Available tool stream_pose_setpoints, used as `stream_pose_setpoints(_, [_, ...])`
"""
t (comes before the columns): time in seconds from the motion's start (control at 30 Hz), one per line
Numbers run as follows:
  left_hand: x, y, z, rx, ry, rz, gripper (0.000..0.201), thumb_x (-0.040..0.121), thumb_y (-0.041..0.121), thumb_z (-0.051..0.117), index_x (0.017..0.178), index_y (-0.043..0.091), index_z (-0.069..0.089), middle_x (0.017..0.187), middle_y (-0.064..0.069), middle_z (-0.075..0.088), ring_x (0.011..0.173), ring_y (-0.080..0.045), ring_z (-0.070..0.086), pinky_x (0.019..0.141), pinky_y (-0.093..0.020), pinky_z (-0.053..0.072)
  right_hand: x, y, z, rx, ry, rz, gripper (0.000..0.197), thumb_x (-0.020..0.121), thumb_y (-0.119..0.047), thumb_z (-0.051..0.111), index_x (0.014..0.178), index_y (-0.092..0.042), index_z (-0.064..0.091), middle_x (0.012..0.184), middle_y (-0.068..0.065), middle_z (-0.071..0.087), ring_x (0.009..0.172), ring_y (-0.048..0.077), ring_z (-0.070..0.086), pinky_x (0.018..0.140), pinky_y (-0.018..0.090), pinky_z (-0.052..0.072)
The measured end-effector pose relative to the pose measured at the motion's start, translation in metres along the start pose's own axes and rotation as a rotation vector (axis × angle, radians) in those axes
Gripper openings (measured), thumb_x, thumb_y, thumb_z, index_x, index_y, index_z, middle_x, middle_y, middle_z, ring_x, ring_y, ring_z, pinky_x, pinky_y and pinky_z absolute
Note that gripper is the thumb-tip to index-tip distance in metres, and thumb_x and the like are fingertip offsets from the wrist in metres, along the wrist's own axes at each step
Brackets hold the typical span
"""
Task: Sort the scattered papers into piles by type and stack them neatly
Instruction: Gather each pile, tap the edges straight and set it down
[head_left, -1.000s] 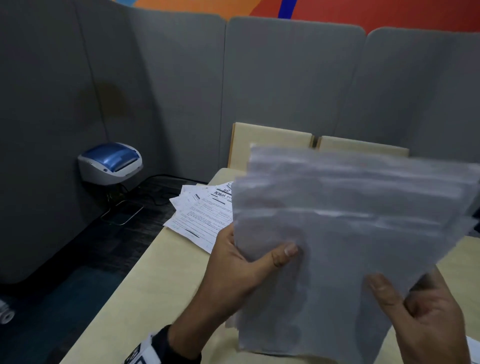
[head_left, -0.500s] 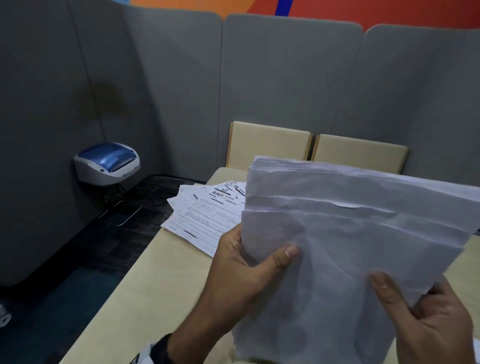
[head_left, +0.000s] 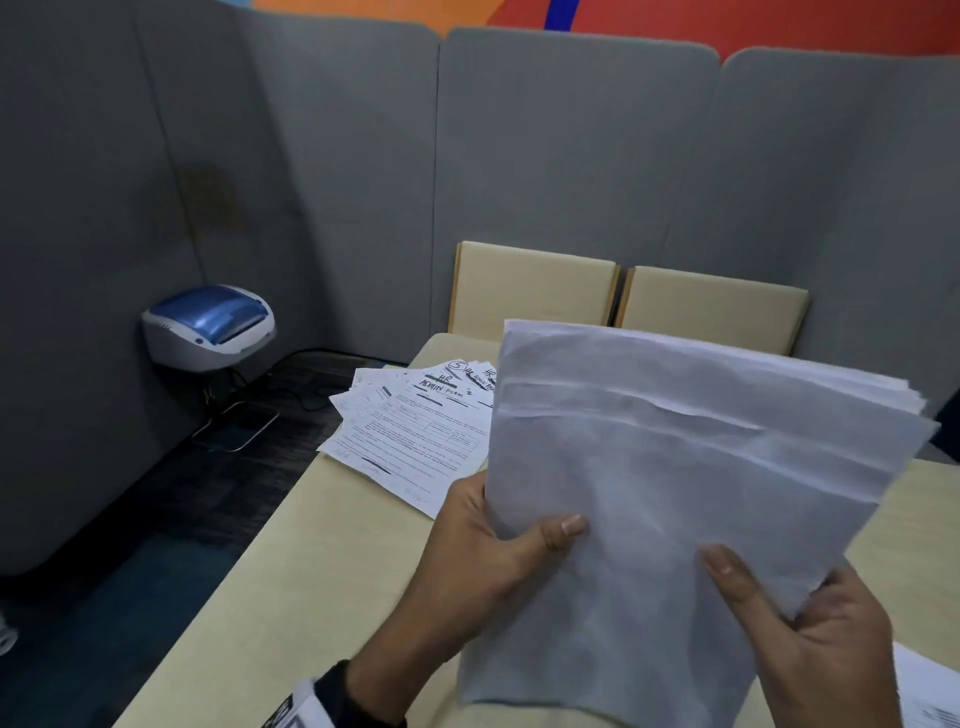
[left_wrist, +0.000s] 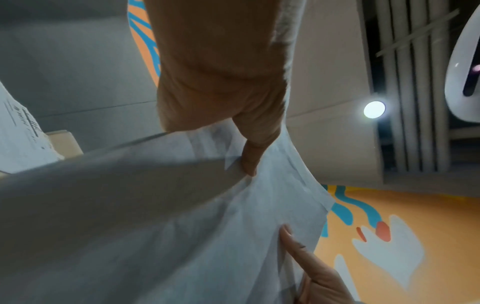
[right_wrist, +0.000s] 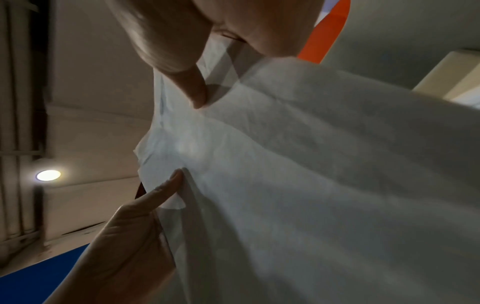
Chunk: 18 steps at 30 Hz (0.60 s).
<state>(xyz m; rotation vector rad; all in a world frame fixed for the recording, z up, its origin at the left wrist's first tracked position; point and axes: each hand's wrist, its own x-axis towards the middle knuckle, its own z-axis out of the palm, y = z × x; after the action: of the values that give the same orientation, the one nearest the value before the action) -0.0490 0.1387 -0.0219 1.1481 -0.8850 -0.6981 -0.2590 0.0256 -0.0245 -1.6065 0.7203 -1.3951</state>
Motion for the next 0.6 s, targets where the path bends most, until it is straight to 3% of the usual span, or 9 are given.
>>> stream_pose_setpoints(0.07, [0.0, 0.0, 0.001, -0.006, 0.022, 0.02, 0.023, 0.082, 0.007, 0.085, 0.105, 0.005, 0.079, 0.101, -0.009, 0.081, 0.095, -0.026, 0.079, 0.08, -0.037, 0.063, 0.0, -0.003, 0.0, 0.025, 0.011, -0.029, 0.025, 0.066, -0.014, 0.077, 0.089, -0.023, 0.071, 0.076, -0.032, 0.074, 0.073, -0.015, 0.069, 0.07, 0.001, 0.05])
stream_pose_setpoints(0.2, [-0.003, -0.012, -0.003, 0.122, -0.062, -0.099, 0.024, 0.084, 0.013, 0.086, 0.108, 0.012, 0.08, 0.107, -0.001, 0.081, 0.103, -0.021, 0.077, 0.093, -0.043, 0.061, 0.0, 0.02, -0.003, -0.008, -0.092, 0.096, 0.032, 0.065, -0.016, 0.081, 0.097, -0.012, 0.074, 0.09, -0.015, 0.08, 0.078, -0.006, 0.073, 0.068, 0.008, 0.055])
stream_pose_setpoints(0.27, [-0.004, -0.019, -0.01, 0.244, -0.139, -0.194, 0.029, 0.085, 0.024, 0.087, 0.113, 0.019, 0.079, 0.111, 0.007, 0.08, 0.106, -0.015, 0.076, 0.097, -0.048, 0.059, 0.0, 0.039, -0.006, -0.028, -0.125, 0.185, 0.031, 0.062, -0.021, 0.084, 0.091, -0.013, 0.077, 0.092, -0.01, 0.081, 0.078, -0.004, 0.074, 0.066, 0.011, 0.057])
stream_pose_setpoints(0.37, [-0.003, -0.022, -0.015, 0.396, -0.153, -0.231, 0.031, 0.084, 0.037, 0.085, 0.112, 0.026, 0.079, 0.109, 0.015, 0.079, 0.102, -0.009, 0.075, 0.094, -0.048, 0.06, 0.0, 0.056, -0.009, -0.092, -0.153, 0.225, 0.036, 0.061, -0.033, 0.086, 0.092, -0.015, 0.079, 0.096, -0.008, 0.082, 0.085, 0.002, 0.077, 0.072, 0.018, 0.06])
stream_pose_setpoints(0.47, [-0.006, -0.01, -0.005, 0.649, -0.094, -0.13, 0.021, 0.086, 0.039, 0.079, 0.102, 0.025, 0.079, 0.093, 0.019, 0.078, 0.084, 0.001, 0.073, 0.079, -0.033, 0.061, 0.004, 0.06, -0.013, -0.059, -0.144, 0.26, 0.038, 0.064, -0.026, 0.086, 0.099, -0.015, 0.077, 0.101, -0.004, 0.082, 0.092, 0.009, 0.078, 0.078, 0.023, 0.062])
stream_pose_setpoints(0.5, [-0.01, -0.002, 0.002, 0.749, -0.107, -0.077, 0.021, 0.087, 0.041, 0.074, 0.101, 0.026, 0.076, 0.09, 0.018, 0.077, 0.081, -0.001, 0.071, 0.073, -0.029, 0.059, 0.005, 0.062, -0.015, -0.048, -0.15, 0.283, 0.046, 0.064, -0.031, 0.089, 0.105, -0.015, 0.076, 0.103, -0.002, 0.081, 0.096, 0.014, 0.078, 0.083, 0.029, 0.062])
stream_pose_setpoints(0.57, [-0.019, 0.014, 0.018, 0.943, -0.207, 0.033, 0.033, 0.09, 0.052, 0.06, 0.115, 0.032, 0.067, 0.095, 0.014, 0.074, 0.086, -0.01, 0.067, 0.072, -0.027, 0.055, 0.008, 0.065, -0.018, -0.023, -0.163, 0.349, 0.069, 0.056, -0.047, 0.098, 0.111, -0.013, 0.074, 0.107, 0.003, 0.081, 0.101, 0.024, 0.077, 0.09, 0.045, 0.062])
stream_pose_setpoints(0.6, [-0.023, 0.021, 0.025, 1.024, -0.267, 0.07, 0.04, 0.09, 0.054, 0.052, 0.124, 0.035, 0.06, 0.1, 0.012, 0.072, 0.09, -0.014, 0.066, 0.075, -0.029, 0.053, 0.008, 0.066, -0.02, 0.011, -0.16, 0.378, 0.071, 0.054, -0.047, 0.099, 0.112, -0.013, 0.074, 0.107, 0.006, 0.081, 0.102, 0.028, 0.077, 0.093, 0.052, 0.06])
